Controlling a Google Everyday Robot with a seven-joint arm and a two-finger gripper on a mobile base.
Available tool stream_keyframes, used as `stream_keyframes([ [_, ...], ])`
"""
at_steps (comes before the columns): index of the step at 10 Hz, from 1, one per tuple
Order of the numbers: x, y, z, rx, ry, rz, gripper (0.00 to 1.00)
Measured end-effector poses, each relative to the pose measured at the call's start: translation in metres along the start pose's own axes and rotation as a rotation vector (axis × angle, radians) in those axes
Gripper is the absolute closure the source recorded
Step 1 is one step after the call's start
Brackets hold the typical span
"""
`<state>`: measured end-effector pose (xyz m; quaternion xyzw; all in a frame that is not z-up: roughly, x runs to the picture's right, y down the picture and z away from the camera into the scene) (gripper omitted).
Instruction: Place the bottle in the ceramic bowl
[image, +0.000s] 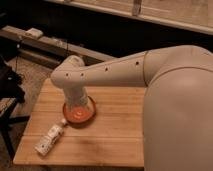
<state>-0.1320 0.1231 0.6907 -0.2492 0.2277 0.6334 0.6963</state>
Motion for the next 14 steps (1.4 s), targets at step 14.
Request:
stream_keyframes([
  [14, 0.033, 0.128, 0.069, -0.027, -0.029, -0.110, 0.35],
])
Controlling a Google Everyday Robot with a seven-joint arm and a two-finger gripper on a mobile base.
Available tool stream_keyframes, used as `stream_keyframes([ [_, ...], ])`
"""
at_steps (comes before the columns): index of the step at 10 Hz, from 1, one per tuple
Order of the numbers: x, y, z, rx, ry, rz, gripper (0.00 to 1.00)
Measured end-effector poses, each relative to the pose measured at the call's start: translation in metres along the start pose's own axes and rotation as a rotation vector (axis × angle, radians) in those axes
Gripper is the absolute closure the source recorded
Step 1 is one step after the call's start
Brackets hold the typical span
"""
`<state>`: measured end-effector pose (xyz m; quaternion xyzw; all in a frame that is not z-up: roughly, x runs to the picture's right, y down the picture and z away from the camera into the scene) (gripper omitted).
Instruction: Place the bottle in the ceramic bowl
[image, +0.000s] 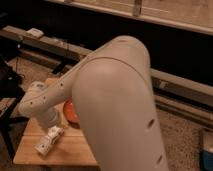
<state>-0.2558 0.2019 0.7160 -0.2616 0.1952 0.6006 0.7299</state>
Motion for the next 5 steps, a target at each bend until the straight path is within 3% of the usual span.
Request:
stream_keyframes([
  [2, -0.012, 0.003, 0.013, -0.021, 0.000, -0.019, 0.35],
  [5, -0.011, 0.007, 0.024, -0.020, -0.001, -0.043, 0.35],
])
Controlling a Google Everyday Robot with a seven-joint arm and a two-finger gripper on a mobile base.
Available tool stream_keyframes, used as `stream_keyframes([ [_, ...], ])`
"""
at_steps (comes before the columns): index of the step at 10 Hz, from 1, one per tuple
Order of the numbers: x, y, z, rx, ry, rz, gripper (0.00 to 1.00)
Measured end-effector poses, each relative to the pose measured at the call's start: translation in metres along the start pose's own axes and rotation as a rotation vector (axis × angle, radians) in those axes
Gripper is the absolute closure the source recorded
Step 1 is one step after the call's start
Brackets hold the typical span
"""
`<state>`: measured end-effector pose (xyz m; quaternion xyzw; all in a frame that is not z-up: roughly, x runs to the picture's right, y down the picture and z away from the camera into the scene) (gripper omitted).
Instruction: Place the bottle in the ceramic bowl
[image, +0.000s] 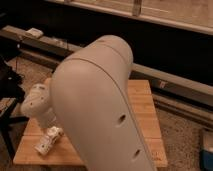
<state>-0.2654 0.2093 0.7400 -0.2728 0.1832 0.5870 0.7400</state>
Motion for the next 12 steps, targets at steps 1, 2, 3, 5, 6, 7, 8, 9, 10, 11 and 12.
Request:
stream_keyframes([
  [1, 0.000, 0.000, 0.003, 0.005, 0.001, -0.003, 0.35],
  [2, 0.001, 0.003, 0.006, 0.010, 0.002, -0.009, 0.35],
  [3, 0.001, 0.005, 0.009, 0.016, 0.003, -0.014, 0.35],
  [5, 0.001, 0.010, 0.015, 0.028, 0.007, -0.020, 0.35],
  [6, 0.000, 0.014, 0.019, 0.032, 0.009, -0.024, 0.35],
  [7, 0.000, 0.018, 0.021, 0.040, 0.008, -0.035, 0.35],
  [8, 0.000, 0.021, 0.022, 0.045, 0.006, -0.046, 0.35],
  [9, 0.000, 0.026, 0.022, 0.048, 0.001, -0.063, 0.35],
  [10, 0.001, 0.031, 0.021, 0.050, -0.003, -0.083, 0.35],
  [11, 0.003, 0.037, 0.021, 0.057, -0.006, -0.104, 0.35],
  [12, 0.004, 0.041, 0.022, 0.064, -0.009, -0.119, 0.35],
])
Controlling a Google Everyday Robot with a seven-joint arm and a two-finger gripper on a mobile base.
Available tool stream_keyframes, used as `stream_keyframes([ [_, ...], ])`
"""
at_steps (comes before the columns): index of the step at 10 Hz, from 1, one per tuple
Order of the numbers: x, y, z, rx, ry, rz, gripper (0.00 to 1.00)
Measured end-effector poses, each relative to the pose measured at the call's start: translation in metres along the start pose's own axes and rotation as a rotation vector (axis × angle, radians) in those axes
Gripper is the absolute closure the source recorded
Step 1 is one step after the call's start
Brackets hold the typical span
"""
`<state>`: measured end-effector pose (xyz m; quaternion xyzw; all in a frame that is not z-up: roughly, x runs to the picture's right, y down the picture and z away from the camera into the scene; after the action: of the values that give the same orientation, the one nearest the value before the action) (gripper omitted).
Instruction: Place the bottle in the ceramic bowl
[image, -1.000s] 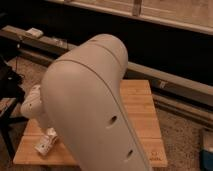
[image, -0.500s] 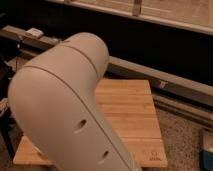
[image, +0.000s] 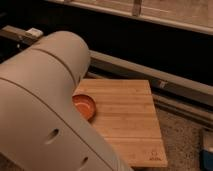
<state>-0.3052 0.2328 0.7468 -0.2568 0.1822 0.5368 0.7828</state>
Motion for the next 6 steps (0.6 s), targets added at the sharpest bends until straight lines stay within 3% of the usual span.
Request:
stream_keyframes([
  [6, 0.007, 0.022, 0.009, 0.068, -0.019, -0.100, 0.35],
])
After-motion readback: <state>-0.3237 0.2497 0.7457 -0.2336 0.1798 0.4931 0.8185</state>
